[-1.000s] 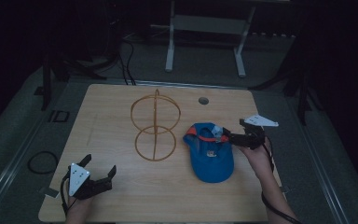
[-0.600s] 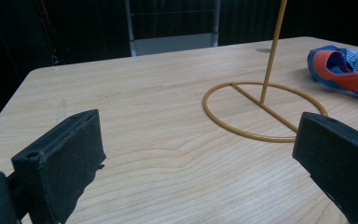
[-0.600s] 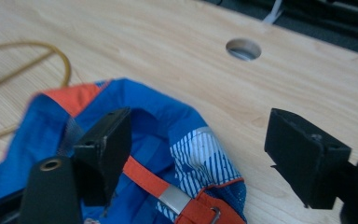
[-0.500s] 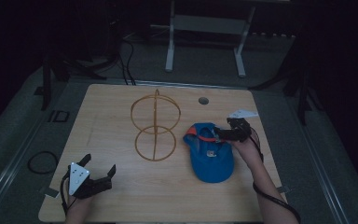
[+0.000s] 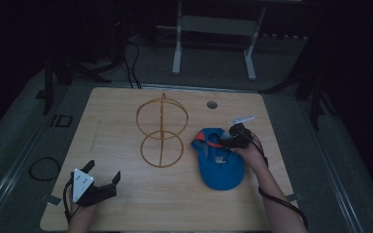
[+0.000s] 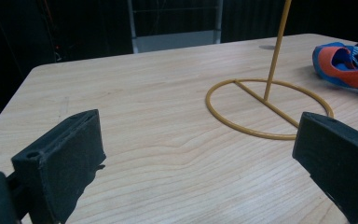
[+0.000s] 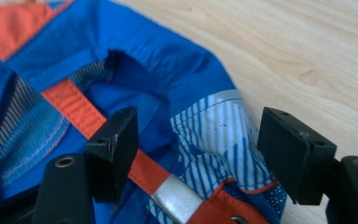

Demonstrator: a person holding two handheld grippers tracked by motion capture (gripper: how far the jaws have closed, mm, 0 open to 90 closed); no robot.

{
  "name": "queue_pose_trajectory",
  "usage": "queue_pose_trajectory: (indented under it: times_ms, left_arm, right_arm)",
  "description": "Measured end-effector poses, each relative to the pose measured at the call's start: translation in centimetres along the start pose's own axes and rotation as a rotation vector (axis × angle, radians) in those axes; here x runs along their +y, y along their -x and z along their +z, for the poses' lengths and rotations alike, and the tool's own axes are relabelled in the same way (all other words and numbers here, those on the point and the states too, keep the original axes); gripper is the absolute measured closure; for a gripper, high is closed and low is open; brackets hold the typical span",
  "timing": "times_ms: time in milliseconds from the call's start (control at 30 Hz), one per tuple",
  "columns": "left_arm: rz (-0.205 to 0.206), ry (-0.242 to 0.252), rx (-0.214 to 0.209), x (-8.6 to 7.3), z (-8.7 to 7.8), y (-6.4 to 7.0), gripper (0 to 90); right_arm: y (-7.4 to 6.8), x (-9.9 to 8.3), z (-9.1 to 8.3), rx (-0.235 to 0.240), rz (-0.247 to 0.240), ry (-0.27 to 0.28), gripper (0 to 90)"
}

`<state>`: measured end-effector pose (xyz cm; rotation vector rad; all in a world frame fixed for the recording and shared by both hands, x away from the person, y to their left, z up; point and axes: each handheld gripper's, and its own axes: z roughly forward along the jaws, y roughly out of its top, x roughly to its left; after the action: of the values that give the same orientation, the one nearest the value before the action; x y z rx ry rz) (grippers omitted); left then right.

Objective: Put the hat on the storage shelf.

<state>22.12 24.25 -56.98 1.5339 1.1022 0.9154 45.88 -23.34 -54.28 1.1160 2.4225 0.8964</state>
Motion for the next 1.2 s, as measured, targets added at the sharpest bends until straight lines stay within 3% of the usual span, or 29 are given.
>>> queue_pose_trajectory:
  times_ms: [200, 533, 633, 833, 900, 967, 1033, 1200]
  left_arm:
    - [0.000, 0.006, 0.000, 0.0, -0.1, -0.1, 2.2]
    - [-0.010, 0.000, 0.003, 0.1, -0.1, 0.0, 2.2]
    - [-0.010, -0.005, 0.012, 0.1, 0.0, 0.1, 2.2]
    - [-0.029, -0.028, 0.035, 0.2, 0.0, -0.2, 2.2]
    - [-0.036, -0.047, 0.058, 0.3, 0.1, -0.2, 2.2]
    - [-0.056, -0.055, 0.060, 0.3, 0.2, -0.4, 2.3]
    - [-0.049, -0.077, 0.081, 0.4, 0.3, -0.4, 2.2]
    - [-0.058, -0.106, 0.069, 0.6, 0.4, -0.1, 2.3]
  right_arm:
    - [-0.8, -0.3, 0.7, -0.040, -0.066, -0.037, 39.7]
    - [-0.9, -0.4, 0.6, 0.054, -0.074, -0.040, 71.8]
    - [-1.4, -0.4, 0.6, 0.051, -0.096, -0.038, 83.7]
    - [-1.7, -0.4, 0.1, 0.026, -0.076, -0.016, 88.3]
    - [-1.5, -0.4, -0.7, 0.031, -0.056, 0.015, 88.4]
    - [-1.5, -0.3, -1.5, 0.010, -0.070, 0.028, 88.6]
    - [-1.4, -0.2, -2.4, 0.006, -0.062, 0.045, 88.7]
    - [-1.4, 0.2, -4.8, -0.001, -0.053, 0.102, 88.9]
